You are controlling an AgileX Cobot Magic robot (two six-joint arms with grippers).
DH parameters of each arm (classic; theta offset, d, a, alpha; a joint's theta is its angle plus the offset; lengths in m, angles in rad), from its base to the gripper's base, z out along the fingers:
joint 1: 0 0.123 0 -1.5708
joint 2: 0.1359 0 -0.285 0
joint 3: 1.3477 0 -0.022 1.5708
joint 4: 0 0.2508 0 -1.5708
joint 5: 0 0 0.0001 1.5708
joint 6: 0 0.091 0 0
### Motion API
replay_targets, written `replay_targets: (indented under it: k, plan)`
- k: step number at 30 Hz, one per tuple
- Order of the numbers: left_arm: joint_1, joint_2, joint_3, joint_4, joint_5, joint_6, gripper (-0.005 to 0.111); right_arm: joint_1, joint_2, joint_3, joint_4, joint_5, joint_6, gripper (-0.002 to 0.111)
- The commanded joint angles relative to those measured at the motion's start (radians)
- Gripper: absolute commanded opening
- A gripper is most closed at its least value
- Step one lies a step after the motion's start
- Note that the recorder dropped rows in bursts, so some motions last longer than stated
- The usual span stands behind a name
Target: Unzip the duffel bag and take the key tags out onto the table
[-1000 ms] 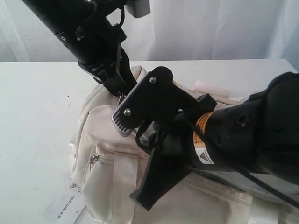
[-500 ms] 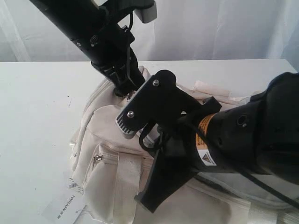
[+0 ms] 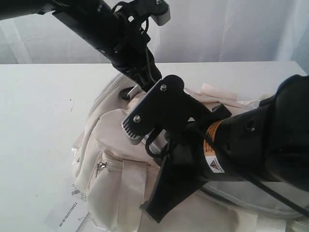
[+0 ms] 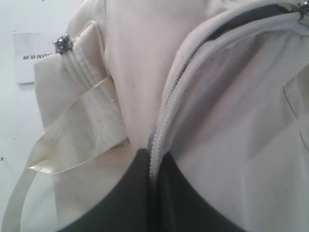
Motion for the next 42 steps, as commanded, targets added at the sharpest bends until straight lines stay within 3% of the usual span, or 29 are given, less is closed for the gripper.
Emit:
replay_targets:
  k: [1, 6, 11, 18, 26, 29, 35, 37, 42]
  plan:
    - [0.015, 0.035, -0.008, 0.000, -0.104, 0.006, 0.000, -0.001, 0.000, 0.007, 0.068, 0.061, 0.005, 0.000]
    - [0.067, 0.107, -0.073, -0.083, -0.069, 0.015, 0.000, -0.001, 0.000, 0.007, 0.089, 0.054, 0.005, 0.000]
    - [0.101, 0.169, -0.175, -0.254, -0.015, 0.135, 0.000, -0.001, 0.000, 0.007, 0.089, 0.054, 0.005, 0.000]
    - [0.140, 0.267, -0.277, -0.300, 0.012, 0.115, 0.000, -0.001, 0.000, 0.007, 0.091, 0.052, 0.005, 0.000]
    - [0.156, 0.291, -0.287, -0.316, -0.035, 0.093, 0.000, -0.001, 0.000, 0.007, 0.091, 0.056, 0.005, 0.000]
    - [0.160, 0.291, -0.287, -0.316, -0.020, 0.093, 0.011, -0.001, 0.000, 0.007, 0.091, 0.056, 0.005, 0.000]
    - [0.161, 0.273, -0.287, -0.261, 0.023, 0.089, 0.068, -0.001, 0.000, 0.007, 0.091, 0.058, 0.005, 0.000]
    - [0.163, 0.243, -0.287, -0.224, 0.023, 0.055, 0.072, -0.001, 0.000, 0.007, 0.091, 0.058, 0.005, 0.000]
    - [0.163, 0.123, -0.287, -0.094, 0.124, 0.012, 0.065, -0.001, 0.000, 0.007, 0.091, 0.058, 0.005, 0.001]
